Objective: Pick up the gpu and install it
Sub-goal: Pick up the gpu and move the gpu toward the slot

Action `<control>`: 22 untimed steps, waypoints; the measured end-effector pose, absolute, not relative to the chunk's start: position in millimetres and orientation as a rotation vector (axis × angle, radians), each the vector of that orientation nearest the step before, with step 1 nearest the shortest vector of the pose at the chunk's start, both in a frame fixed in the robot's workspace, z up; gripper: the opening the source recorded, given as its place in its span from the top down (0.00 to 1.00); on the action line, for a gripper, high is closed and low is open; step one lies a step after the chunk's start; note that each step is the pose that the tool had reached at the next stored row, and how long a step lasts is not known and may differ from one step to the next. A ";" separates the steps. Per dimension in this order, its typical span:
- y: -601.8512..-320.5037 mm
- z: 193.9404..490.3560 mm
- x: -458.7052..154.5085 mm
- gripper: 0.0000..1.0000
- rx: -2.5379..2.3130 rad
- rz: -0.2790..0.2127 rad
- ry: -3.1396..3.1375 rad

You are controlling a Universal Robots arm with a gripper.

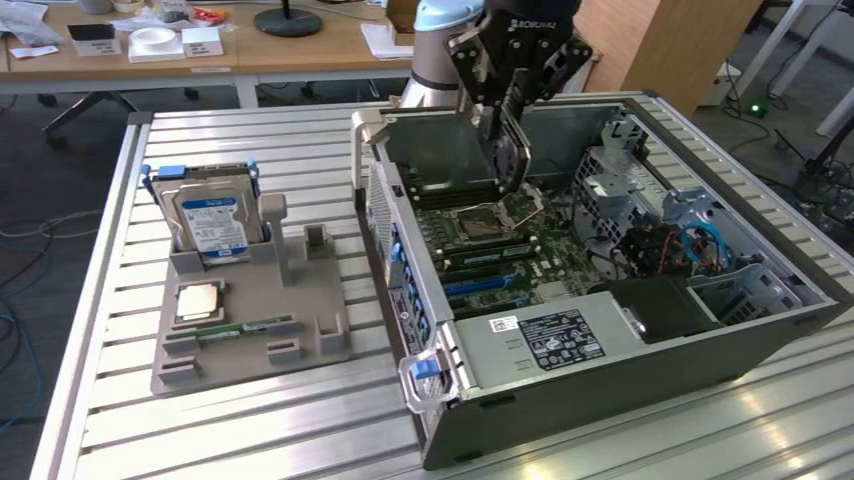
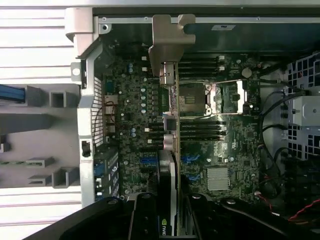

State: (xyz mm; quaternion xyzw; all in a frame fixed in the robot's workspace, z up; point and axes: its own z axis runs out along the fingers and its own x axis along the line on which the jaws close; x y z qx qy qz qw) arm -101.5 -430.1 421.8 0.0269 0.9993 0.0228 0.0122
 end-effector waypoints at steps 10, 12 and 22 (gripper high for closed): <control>-429.9 421.7 -57.6 0.73 0.084 0.071 3.115; -429.9 421.8 -49.7 0.73 0.084 0.071 3.115; -429.8 421.8 -12.8 0.73 0.084 0.072 3.115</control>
